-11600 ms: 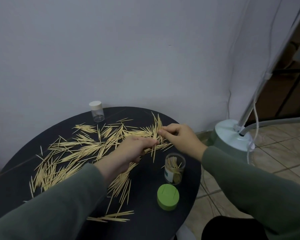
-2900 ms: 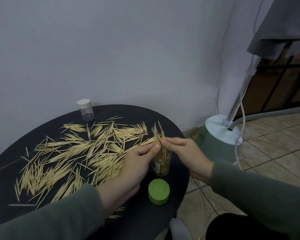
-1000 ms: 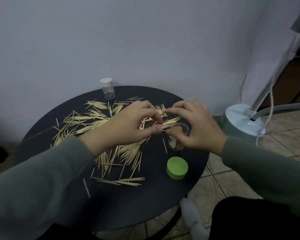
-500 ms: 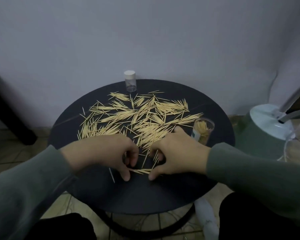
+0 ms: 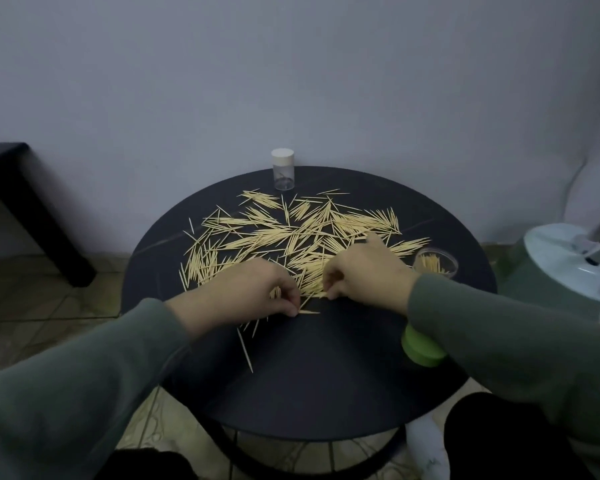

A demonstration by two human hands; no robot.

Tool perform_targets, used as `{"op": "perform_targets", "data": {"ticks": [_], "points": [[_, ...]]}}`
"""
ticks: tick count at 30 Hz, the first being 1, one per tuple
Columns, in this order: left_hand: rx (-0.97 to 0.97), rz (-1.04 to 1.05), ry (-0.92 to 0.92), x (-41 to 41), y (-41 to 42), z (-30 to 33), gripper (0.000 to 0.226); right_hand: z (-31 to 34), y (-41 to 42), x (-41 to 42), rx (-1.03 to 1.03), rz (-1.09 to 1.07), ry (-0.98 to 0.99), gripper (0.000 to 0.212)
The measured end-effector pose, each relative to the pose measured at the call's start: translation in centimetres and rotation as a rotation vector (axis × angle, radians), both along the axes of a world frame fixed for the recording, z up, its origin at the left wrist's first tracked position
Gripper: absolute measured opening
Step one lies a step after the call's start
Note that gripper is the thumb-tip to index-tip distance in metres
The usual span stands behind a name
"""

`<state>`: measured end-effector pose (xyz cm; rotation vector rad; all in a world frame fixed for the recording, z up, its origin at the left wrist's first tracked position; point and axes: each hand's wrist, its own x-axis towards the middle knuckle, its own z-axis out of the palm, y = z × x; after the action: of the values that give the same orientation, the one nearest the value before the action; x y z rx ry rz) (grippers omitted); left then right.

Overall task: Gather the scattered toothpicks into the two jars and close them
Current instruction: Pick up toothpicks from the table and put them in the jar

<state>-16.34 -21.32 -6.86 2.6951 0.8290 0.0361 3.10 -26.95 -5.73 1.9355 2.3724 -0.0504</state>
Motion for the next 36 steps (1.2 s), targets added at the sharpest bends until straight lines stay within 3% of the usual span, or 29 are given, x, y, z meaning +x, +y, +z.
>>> {"op": "perform_targets", "data": {"ticks": [3, 6, 9, 13, 20, 26, 36], "points": [[-0.073, -0.012, 0.026, -0.4, 0.3, 1.3, 0.01, 0.2, 0.4, 0.1, 0.035, -0.015, -0.03, 0.017], [-0.237, -0.002, 0.218, -1.6, 0.3, 3.1, 0.02, 1.1, 0.0, -0.2, 0.042, -0.002, -0.103, 0.019], [-0.254, 0.061, 0.419, -2.4, 0.2, 3.7, 0.026, 2.3, -0.5, 0.1, 0.046, -0.022, -0.309, 0.012], [-0.266, 0.055, 0.446, -2.3, -0.1, 3.0, 0.023, 3.2, -0.8, 1.1, -0.031, -0.071, -0.543, 0.014], [-0.251, 0.018, 0.373, -1.0, 0.0, 2.2, 0.015, 2.2, -0.7, 1.1, -0.162, -0.103, -0.684, 0.012], [-0.175, 0.054, 0.179, 0.5, 0.2, 1.2, 0.01, 2.3, -0.5, 1.2, -0.182, -0.164, -0.719, 0.019], [-0.095, 0.167, -0.022, 2.1, 1.2, -0.1, 0.011, 1.3, 0.7, 2.3, -0.131, -0.132, -0.638, 0.015]]}}
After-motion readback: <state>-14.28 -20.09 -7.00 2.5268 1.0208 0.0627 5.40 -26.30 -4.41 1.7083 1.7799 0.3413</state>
